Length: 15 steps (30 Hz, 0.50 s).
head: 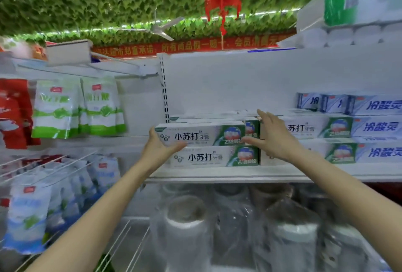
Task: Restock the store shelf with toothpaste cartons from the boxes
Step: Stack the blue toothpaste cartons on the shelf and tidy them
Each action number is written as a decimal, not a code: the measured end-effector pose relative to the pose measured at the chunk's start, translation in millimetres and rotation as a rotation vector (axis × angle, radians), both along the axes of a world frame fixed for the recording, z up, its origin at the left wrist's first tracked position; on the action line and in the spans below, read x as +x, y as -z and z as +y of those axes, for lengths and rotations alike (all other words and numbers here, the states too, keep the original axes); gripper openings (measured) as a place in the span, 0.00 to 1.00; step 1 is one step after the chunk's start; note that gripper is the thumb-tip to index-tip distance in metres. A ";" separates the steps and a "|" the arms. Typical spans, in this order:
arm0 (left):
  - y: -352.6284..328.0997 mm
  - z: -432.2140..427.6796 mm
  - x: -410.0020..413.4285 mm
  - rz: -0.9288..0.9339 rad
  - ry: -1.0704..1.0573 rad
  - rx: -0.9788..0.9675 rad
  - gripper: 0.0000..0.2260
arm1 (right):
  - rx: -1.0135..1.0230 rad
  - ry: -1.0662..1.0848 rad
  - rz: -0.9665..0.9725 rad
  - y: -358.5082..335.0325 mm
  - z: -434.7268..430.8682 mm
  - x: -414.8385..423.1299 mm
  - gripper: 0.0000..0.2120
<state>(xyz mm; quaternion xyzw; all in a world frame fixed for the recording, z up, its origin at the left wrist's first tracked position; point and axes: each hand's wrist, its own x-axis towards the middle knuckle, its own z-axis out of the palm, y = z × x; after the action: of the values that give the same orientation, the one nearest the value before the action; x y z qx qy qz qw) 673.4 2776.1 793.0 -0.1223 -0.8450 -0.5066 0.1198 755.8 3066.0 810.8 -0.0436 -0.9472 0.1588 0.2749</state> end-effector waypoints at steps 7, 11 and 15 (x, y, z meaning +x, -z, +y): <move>13.9 21.3 -13.3 0.142 -0.045 0.178 0.40 | -0.010 -0.025 0.073 9.1 8.5 -3.6 0.40; 20.8 25.0 -14.1 0.187 -0.017 0.173 0.41 | 0.116 -0.007 0.058 5.8 13.1 -5.2 0.36; 23.9 26.7 -14.5 0.174 -0.003 0.220 0.40 | 0.185 -0.006 0.036 0.0 17.0 -7.6 0.34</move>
<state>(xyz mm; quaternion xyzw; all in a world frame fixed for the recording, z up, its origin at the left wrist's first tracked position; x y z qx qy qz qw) 659.0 2802.8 769.1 -0.1505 -0.7710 -0.5834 0.2061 748.2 3082.9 810.7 -0.0122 -0.9529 0.0725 0.2944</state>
